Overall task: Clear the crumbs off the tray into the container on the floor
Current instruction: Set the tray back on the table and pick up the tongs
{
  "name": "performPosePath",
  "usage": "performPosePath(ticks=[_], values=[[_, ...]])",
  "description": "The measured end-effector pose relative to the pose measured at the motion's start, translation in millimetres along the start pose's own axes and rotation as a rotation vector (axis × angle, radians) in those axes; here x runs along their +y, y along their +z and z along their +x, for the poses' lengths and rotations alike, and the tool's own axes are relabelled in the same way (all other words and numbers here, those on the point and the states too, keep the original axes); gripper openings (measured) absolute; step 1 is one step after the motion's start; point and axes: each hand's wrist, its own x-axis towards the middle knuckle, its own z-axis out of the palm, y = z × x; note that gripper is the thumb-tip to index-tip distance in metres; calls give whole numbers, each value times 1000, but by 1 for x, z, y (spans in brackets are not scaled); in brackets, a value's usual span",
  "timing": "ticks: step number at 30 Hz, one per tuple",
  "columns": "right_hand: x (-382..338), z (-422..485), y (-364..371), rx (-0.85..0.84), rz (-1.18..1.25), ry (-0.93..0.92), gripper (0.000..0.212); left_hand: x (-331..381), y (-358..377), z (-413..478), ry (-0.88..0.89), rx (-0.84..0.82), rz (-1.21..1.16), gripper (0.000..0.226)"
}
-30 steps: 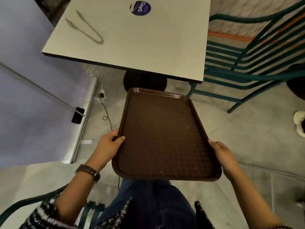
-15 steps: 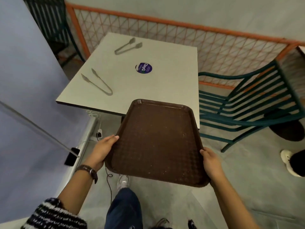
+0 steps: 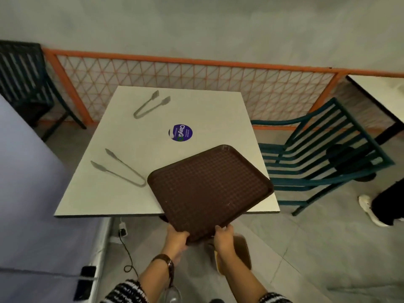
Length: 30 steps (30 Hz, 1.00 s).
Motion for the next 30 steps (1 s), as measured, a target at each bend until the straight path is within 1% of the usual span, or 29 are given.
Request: performPosePath(ticks=[3,5,7,9,11,13,15,17,19,21,25,28,30], values=[[-24,1,0,-29,36,57,46,25,-9,15,17,-14,85,46],[-41,11,-10,8,30,85,59,38,-18,32,11,-14,145,45],[-58,29,-24,40,-23,91,64,49,-29,48,28,0,281,45],[-71,54,-38,121,21,81,67,57,-39,59,67,67,461,41],[-83,78,-51,190,97,77,72,63,-47,69,117,129,592,39],[-99,98,-60,254,99,75,72,68,-51,83,178,162,671,36],[-113,115,-63,288,54,81,66,75,-53,98,216,176,748,34],[-124,132,-61,282,-3,85,61,83,-53,118,226,201,825,39],[-130,152,-56,281,-31,91,63,88,-52,142,242,230,905,49],[-138,170,-51,285,-41,82,61,94,-49,166,238,216,1002,58],[-160,205,-39,292,7,101,60,121,-31,197,202,255,1061,65],[-179,228,-28,295,36,103,59,145,-19,222,222,288,979,63],[-192,244,-21,300,49,95,59,161,-15,242,224,274,990,66]])
